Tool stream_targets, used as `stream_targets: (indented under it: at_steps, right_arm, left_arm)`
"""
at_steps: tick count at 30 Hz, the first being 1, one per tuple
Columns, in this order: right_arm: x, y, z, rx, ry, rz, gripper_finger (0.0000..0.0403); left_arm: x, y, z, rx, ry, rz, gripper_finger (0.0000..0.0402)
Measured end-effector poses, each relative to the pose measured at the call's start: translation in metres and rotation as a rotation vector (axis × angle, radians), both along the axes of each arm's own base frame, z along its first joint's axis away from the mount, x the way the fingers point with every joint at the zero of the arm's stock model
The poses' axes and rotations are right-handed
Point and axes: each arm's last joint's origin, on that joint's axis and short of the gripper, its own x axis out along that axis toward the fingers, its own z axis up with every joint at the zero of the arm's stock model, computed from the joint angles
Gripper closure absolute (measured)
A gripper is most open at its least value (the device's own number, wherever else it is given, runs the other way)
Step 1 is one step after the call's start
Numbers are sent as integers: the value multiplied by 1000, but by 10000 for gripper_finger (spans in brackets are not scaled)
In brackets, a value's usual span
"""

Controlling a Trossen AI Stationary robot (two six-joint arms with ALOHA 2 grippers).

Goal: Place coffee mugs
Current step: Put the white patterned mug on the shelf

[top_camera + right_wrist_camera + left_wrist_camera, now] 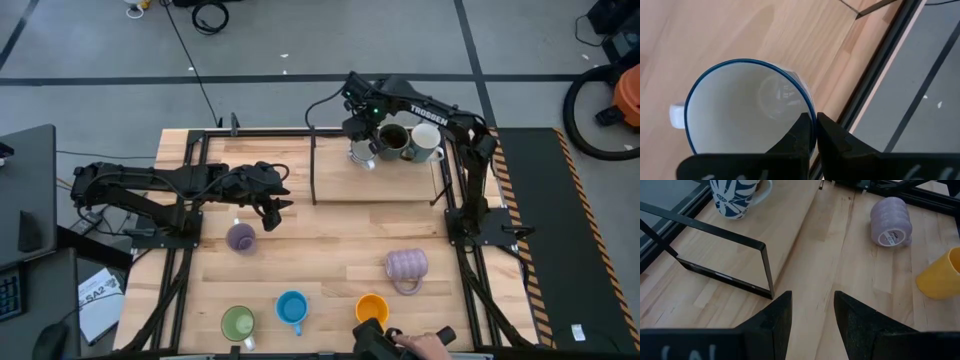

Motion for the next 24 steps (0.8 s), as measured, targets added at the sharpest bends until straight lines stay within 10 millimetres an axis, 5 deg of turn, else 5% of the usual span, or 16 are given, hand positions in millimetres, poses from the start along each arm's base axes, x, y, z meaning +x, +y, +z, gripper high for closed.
stream_targets:
  at_steps: [24]
  right_arm:
    - [-1,-9,-6,11,4,-20,378]
  left_arm:
    - [0,0,0,4,2,-2,248]
